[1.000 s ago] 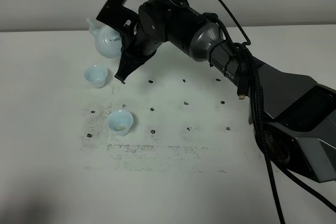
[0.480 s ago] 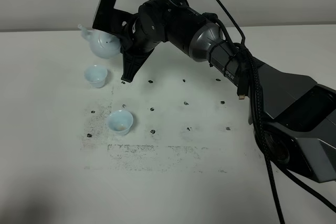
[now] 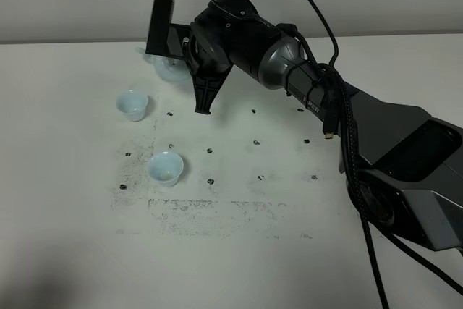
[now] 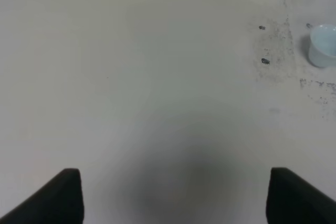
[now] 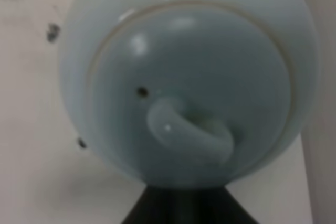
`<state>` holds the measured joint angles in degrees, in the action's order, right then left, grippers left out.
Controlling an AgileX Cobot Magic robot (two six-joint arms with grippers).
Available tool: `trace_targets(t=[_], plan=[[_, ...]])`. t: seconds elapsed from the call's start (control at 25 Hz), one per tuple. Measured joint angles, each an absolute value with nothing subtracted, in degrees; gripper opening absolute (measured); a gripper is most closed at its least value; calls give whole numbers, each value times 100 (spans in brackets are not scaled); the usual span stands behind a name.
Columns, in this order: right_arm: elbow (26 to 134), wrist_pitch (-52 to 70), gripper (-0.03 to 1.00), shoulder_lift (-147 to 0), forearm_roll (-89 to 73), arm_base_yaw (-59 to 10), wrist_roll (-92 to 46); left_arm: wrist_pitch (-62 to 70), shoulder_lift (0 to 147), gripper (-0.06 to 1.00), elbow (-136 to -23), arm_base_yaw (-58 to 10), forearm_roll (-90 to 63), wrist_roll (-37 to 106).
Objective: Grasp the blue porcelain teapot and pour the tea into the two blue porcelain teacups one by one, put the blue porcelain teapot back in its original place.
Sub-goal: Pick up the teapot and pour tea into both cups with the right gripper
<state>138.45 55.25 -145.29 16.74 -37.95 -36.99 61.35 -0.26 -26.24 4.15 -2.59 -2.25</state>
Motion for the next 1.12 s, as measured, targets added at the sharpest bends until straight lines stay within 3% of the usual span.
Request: trace_targets(t=[1.12], plan=[[13845,5186,6,-14922,3323,-4017,-3896,6135,-26,68,-2624,415,-259,-225]])
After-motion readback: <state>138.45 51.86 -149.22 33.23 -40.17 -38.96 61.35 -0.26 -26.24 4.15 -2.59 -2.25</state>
